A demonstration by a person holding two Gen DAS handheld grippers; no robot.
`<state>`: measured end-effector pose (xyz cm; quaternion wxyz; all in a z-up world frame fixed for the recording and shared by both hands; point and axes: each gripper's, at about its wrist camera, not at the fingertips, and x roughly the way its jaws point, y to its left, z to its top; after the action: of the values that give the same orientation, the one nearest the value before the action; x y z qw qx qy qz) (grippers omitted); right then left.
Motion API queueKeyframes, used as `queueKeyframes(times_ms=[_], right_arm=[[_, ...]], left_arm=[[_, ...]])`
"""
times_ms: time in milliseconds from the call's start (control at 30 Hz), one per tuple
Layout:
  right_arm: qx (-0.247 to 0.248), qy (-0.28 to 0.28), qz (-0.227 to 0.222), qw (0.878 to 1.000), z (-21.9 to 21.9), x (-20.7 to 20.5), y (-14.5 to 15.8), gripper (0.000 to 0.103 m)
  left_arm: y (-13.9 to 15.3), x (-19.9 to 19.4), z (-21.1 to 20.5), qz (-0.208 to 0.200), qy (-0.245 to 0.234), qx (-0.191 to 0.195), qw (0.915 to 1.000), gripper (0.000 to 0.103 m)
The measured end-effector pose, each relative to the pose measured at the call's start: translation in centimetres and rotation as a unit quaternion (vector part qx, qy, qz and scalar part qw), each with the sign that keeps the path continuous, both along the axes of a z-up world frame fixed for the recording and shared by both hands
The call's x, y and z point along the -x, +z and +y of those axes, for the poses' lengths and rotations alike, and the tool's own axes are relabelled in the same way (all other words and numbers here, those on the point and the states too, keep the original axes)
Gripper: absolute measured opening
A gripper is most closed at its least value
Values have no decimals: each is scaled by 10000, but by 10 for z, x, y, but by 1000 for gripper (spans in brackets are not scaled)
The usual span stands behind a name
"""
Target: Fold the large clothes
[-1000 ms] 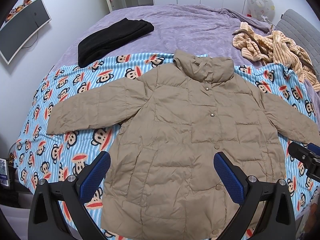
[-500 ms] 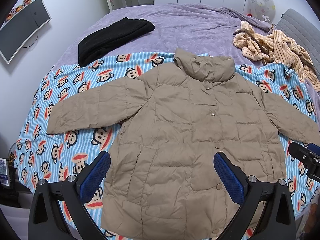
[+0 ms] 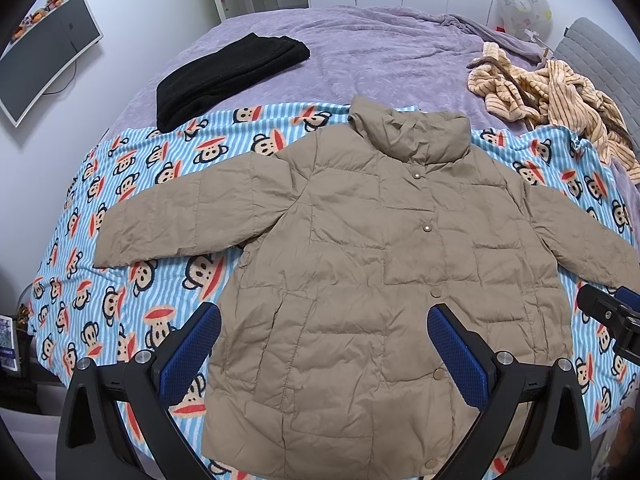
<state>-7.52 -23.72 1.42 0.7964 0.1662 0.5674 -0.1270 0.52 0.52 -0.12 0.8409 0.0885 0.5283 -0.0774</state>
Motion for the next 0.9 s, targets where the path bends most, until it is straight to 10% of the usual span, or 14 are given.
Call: queueKeyframes(times_ms=[900], right_arm=[[-5, 3, 10, 10000, 1, -2, -1, 103]], left_arm=[[-4, 1, 6, 24, 9, -1, 10000, 103]])
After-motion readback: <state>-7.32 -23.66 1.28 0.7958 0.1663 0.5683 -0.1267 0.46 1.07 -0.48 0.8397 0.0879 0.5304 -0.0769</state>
